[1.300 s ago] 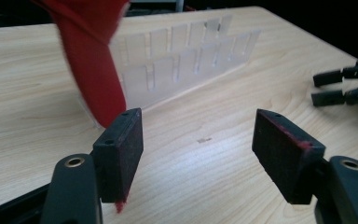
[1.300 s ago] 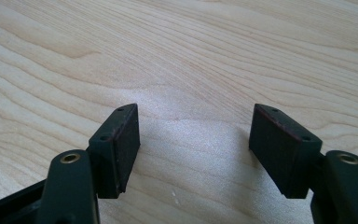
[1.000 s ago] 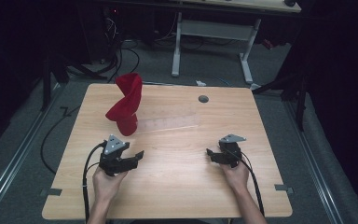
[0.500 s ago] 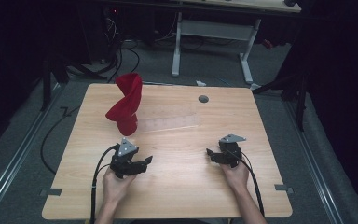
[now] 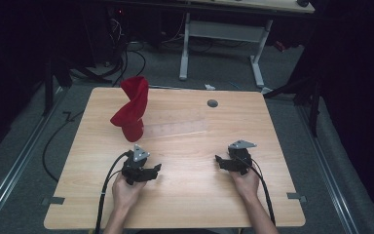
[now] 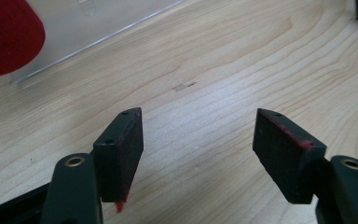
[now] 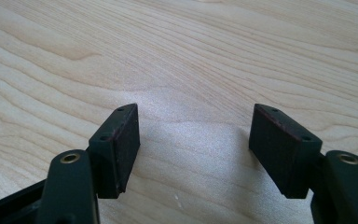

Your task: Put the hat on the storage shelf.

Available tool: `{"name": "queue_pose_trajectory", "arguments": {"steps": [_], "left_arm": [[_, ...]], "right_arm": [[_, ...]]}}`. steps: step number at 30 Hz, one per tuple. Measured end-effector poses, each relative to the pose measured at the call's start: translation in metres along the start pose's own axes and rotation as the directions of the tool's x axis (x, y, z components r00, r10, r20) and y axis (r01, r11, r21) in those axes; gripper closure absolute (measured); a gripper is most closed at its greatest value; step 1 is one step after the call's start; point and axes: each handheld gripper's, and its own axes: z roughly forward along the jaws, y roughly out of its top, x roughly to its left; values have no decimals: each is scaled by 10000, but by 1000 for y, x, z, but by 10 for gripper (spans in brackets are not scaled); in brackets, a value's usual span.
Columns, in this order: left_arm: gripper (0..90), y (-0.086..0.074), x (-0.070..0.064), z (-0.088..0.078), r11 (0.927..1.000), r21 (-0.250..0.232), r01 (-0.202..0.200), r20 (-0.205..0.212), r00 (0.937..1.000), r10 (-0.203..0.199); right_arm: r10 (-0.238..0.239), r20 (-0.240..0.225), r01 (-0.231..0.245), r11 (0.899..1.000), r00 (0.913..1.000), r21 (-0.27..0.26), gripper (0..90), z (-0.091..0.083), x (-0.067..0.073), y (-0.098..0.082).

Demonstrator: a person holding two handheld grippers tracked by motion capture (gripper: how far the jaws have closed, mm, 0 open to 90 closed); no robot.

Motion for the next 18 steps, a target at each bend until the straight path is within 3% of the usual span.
{"name": "queue_pose_trajectory", "arguments": {"steps": [7,18], "left_arm": [[343,-2,8,4,9996,-226,151,-310,9994,-158],[335,-13,12,16,9996,-38,-271,-783,9966,267]], "right_arm": [[-88,-61,88,10000,9999,6,337,0,0,0],[-87,-78,87,10000,9999,10,336,0,0,0]]}}
